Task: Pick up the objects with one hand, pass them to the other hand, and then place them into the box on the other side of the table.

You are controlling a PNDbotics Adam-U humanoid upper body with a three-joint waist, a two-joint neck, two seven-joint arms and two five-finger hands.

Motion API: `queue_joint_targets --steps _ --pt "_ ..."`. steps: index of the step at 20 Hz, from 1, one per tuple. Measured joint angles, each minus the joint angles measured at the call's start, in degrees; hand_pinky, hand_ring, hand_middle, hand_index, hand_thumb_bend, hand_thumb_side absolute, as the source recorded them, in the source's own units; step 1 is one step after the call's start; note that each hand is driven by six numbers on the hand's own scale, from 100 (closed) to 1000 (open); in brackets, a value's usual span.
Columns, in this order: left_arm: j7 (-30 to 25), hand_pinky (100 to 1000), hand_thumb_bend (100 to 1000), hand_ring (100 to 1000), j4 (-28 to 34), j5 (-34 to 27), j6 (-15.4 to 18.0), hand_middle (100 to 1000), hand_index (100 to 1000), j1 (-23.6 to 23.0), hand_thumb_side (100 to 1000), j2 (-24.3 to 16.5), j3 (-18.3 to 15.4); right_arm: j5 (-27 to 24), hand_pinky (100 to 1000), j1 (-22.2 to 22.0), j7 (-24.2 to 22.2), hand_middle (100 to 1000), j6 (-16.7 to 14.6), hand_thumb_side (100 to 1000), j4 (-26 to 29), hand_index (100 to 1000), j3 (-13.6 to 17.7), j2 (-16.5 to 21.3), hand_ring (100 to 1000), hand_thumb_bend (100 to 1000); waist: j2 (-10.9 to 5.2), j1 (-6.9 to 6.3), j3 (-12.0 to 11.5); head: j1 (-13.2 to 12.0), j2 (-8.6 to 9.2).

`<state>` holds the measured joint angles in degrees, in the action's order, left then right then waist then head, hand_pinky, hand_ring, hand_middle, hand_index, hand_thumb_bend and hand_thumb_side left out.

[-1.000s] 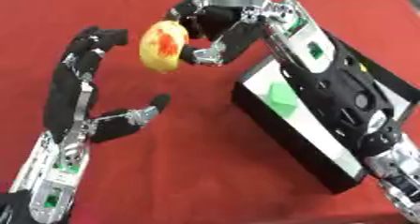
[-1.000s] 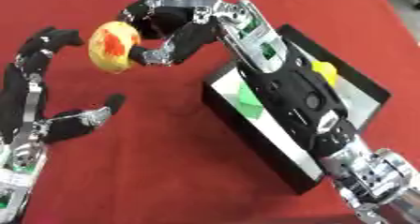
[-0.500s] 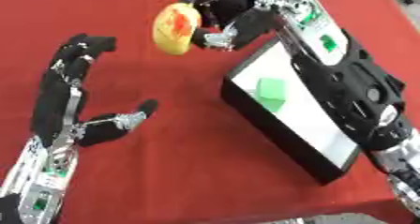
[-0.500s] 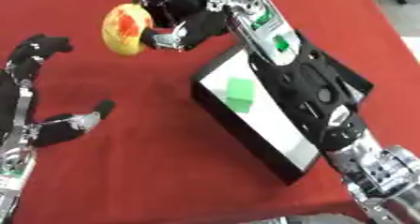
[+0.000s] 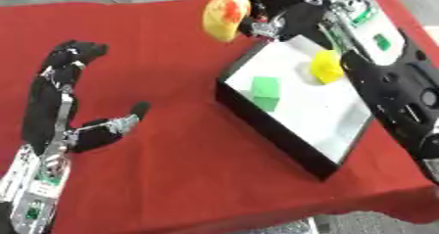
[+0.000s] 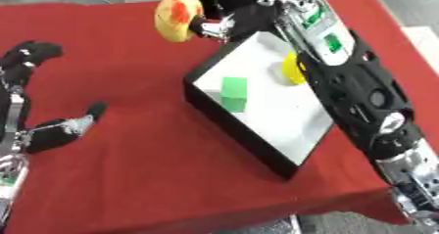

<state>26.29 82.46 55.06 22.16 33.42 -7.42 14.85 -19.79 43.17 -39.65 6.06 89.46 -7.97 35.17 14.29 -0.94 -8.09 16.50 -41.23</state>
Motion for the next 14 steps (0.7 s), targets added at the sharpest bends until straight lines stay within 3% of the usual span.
queue_joint_targets --steps 7,14 --pt "0.5 889 545 785 0.6 -0.1 -0.3 666 814 -1.3 487 -2.4 -0.5 1.2 976 -5.5 2.6 638 -2.3 100 0.6 689 2.9 3.2 977 100 -0.37 -0.53 0.8 0.9 -0.02" --pt "0.9 890 544 785 1.3 -0.6 -0.6 665 809 -1.7 489 -3.0 -0.9 4.1 972 -10.7 2.0 641 -5.7 100 0.6 693 5.7 5.1 976 100 -0.37 -0.75 1.0 2.1 0.00"
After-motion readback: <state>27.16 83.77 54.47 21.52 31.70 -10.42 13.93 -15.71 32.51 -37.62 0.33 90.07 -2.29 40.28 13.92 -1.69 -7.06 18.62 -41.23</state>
